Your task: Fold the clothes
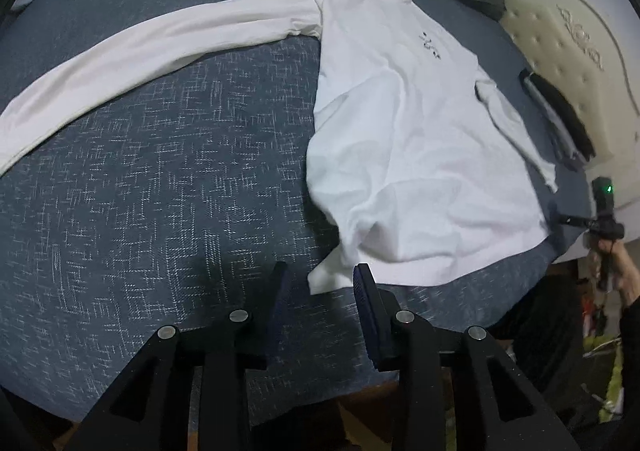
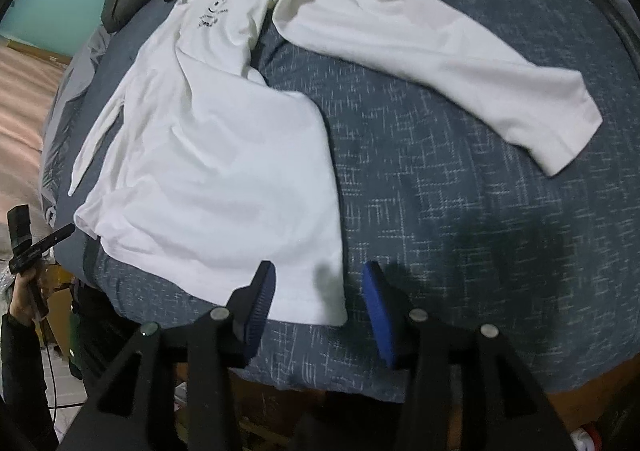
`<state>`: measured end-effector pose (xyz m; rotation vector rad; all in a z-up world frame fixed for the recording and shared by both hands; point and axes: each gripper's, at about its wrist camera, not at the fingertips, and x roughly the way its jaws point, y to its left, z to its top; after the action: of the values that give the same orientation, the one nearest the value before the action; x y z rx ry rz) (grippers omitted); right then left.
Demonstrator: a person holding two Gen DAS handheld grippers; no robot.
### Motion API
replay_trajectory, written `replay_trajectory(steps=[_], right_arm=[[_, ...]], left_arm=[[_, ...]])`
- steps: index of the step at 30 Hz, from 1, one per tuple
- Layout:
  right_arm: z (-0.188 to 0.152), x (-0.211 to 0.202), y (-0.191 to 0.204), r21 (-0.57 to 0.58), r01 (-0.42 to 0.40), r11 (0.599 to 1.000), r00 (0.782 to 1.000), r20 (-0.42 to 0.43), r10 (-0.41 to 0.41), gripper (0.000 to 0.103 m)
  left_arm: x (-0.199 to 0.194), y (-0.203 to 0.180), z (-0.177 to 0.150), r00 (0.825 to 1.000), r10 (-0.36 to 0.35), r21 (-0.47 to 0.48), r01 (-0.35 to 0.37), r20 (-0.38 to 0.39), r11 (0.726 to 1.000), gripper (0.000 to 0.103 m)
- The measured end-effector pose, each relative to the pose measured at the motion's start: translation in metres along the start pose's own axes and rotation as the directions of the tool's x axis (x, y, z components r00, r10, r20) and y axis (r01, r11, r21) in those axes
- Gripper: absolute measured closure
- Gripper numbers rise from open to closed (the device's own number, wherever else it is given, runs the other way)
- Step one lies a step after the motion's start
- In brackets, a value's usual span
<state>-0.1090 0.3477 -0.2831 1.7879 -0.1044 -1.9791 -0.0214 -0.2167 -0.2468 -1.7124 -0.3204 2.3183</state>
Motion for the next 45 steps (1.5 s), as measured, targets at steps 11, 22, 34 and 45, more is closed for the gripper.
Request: replay_trajectory(steps=[11,22,34,45], right_arm=[[-0.006,0.017,0.01,-0.027,0.01,1.0,0.999,-0.047,-0.011,0.054],[-0.005,0.01,0.007,-0.041,-0.003,0.999,1.0,-0.013,0.002,0.098],[0.0,-0.068,0.018,-0.139,-0.004,0.99,0.997,0.081,0.016,0.099],[-0.019,-0.036,0.005,-0.139,0.019,0.99,1.0,0.008,-0.018,0.099]], left_arm=[[0.039,-0.027,0.004,0.998,0.047,0.125,-0.041,-0.045,0.991,0.069],[0.013,-0.019,0.005,0.999,0.048,0.137,-0.046,-0.013,0.99,0.1],[-0.05,-0.036,0.002,0.998,0.046,0.207,-0.035,-0.048,0.978,0.1],[0.008,-0.02,-0.022,0.98,0.033,0.14,-0.005,-0.196,0.99,0.1]])
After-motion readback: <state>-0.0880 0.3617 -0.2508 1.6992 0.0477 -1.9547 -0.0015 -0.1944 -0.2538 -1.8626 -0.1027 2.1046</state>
